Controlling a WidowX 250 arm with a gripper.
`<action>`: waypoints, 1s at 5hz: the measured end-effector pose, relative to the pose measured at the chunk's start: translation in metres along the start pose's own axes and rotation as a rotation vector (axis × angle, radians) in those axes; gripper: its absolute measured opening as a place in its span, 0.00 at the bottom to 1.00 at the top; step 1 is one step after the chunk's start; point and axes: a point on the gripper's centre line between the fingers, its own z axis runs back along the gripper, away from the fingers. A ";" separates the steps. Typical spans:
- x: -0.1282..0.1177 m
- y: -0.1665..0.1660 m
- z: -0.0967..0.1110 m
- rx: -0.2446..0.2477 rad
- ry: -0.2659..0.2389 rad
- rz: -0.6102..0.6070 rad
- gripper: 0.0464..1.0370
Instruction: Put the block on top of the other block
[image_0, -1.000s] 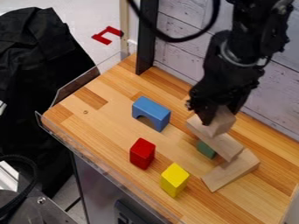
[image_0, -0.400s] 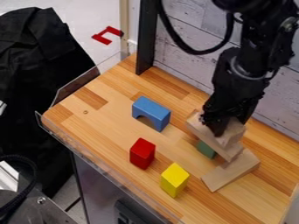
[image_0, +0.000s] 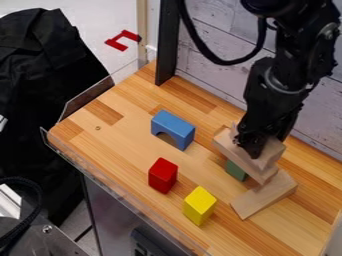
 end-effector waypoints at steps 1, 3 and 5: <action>0.000 0.005 -0.005 0.004 0.005 0.030 0.53; -0.001 0.012 -0.010 0.009 0.020 0.059 0.53; -0.001 0.012 -0.010 0.013 0.032 0.071 0.53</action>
